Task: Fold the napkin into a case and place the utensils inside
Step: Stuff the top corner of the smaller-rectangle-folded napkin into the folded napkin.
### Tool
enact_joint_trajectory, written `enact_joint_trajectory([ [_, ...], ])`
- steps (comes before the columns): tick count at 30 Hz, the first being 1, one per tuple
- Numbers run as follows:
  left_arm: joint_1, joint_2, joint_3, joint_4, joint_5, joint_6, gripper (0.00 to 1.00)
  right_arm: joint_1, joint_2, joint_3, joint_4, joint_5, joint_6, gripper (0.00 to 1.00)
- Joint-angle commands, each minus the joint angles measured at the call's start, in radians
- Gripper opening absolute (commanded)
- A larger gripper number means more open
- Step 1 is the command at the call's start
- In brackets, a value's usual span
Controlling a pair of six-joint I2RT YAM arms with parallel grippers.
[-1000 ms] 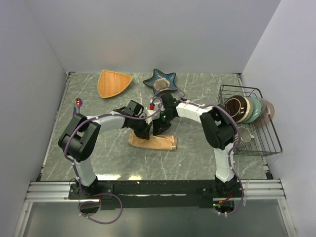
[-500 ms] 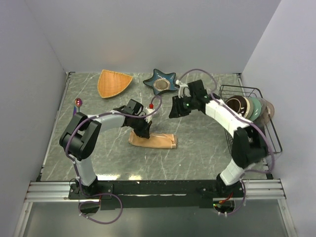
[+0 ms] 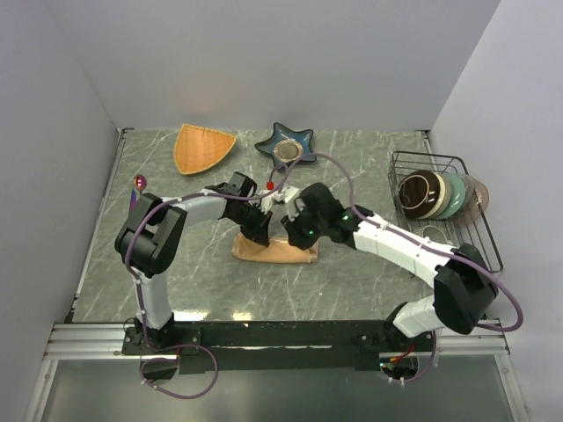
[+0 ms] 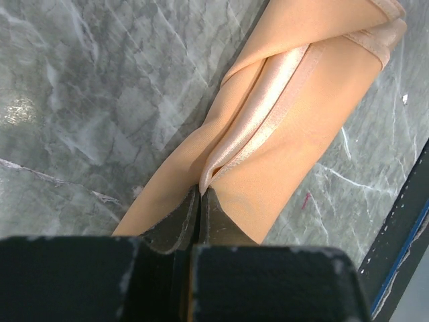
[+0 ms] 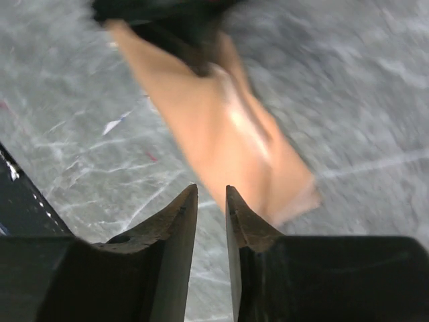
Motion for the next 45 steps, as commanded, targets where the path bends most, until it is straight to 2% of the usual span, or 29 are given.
enact_joint_trajectory([
  [1, -0.003, 0.083, -0.031, -0.081, -0.086, 0.022, 0.01, 0.101, 0.034, 0.018, 0.081, 0.182, -0.103, 0.28],
  [9, 0.005, 0.077, -0.036, -0.081, -0.089, 0.021, 0.01, 0.137, 0.191, 0.049, 0.085, 0.221, -0.123, 0.25],
  [20, 0.025, 0.086, -0.031, -0.086, -0.083, 0.015, 0.01, 0.149, 0.328, 0.046, 0.035, 0.374, -0.143, 0.22],
  [28, 0.043, 0.095, -0.026, -0.093, -0.078, 0.013, 0.01, 0.153, 0.343, -0.014, 0.05, 0.445, -0.175, 0.22],
  [37, 0.043, 0.094, -0.028, -0.093, -0.077, 0.018, 0.01, 0.155, 0.32, -0.034, 0.016, 0.452, -0.169, 0.21],
  [40, 0.043, 0.092, -0.028, -0.093, -0.078, 0.016, 0.01, 0.157, 0.295, -0.008, -0.001, 0.422, -0.154, 0.21],
  [45, 0.045, 0.098, -0.023, -0.095, -0.08, 0.015, 0.01, 0.128, 0.154, 0.063, -0.057, 0.272, -0.089, 0.26],
])
